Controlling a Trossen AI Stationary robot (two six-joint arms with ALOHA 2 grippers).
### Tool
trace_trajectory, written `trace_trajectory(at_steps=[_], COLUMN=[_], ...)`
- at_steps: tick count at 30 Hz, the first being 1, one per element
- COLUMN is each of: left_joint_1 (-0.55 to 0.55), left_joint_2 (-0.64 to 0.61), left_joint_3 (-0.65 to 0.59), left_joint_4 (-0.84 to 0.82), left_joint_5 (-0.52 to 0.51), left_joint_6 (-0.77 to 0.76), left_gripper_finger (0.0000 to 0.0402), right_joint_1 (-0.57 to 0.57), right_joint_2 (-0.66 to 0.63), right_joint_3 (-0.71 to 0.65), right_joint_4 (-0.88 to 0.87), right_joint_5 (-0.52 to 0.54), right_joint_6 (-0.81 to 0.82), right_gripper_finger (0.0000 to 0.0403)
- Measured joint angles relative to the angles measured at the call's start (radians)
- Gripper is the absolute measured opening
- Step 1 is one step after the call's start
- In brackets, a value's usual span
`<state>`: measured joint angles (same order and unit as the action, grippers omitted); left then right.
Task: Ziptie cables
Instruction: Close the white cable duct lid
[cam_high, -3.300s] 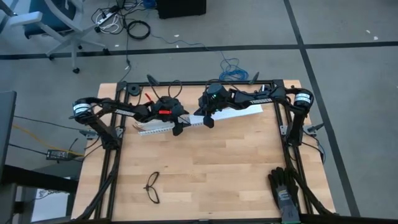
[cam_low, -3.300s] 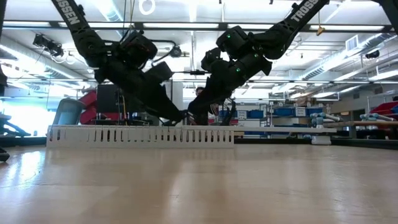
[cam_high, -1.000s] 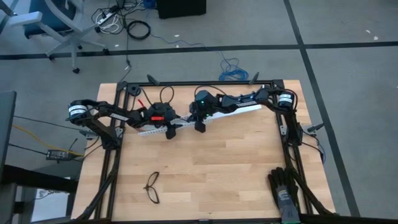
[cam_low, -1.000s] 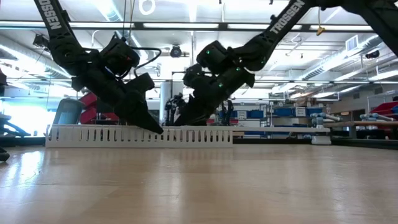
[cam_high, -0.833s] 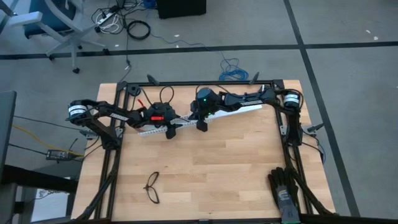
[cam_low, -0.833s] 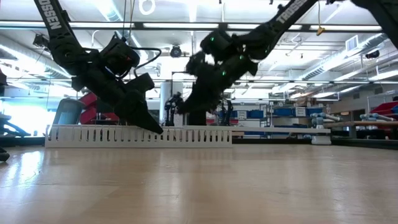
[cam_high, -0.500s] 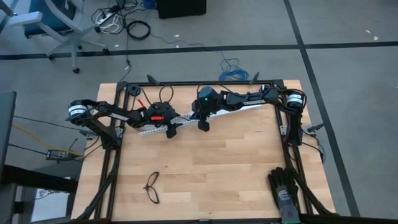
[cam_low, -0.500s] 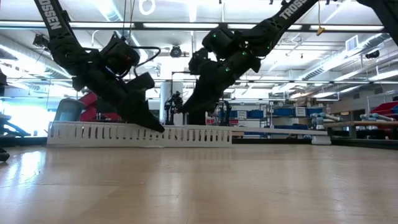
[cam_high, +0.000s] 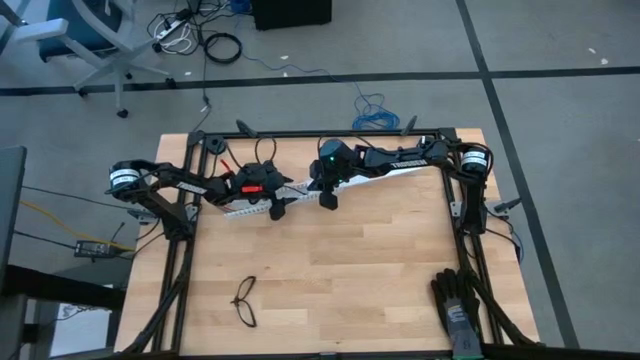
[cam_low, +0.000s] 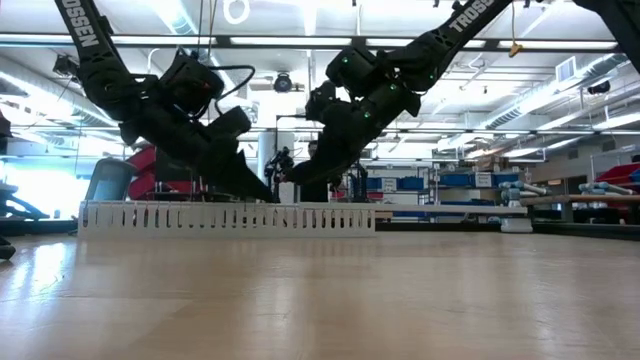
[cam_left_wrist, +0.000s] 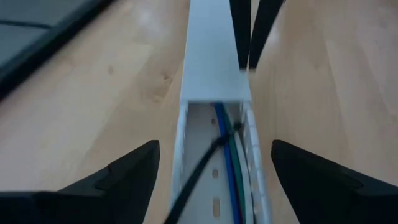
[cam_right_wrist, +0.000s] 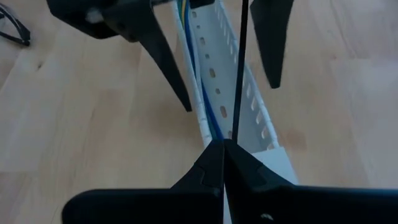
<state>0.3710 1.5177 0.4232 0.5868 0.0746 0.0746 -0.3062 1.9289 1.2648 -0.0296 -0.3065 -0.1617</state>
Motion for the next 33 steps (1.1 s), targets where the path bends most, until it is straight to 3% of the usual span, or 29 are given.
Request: trace_trajectory(at_steps=[8, 16, 26, 33], left_joint_1=[0.0, -0.019, -0.029, -0.029], left_joint_2=[0.018, 0.136, 0.187, 0.187], left_joint_3=[0.0, 0.036, 0.08, 0.08], left_joint_4=[0.033, 0.081, 0.075, 0.074], left_joint_5=[0.0, 0.001, -0.003, -0.007], left_joint_6=[0.0, -0.002, -0.002, -0.002], left_gripper_finger=[0.0321, 0.0321, 0.0321, 0.0303], right_joint_1=[-0.005, -0.025, -0.06, -0.036], right_joint_2=[-0.001, -0.034, -0.117, -0.025], right_joint_3=[0.0, -0.013, -0.225, -0.206], right_joint_4=[-0.021, -0.044, 0.104, 0.209], right_joint_5=[-0.008, -0.006, 0.031, 0.046], right_joint_6=[-0.001, -0.007, 0.056, 0.053], right_gripper_finger=[0.0, 0.0, 0.0, 0.0])
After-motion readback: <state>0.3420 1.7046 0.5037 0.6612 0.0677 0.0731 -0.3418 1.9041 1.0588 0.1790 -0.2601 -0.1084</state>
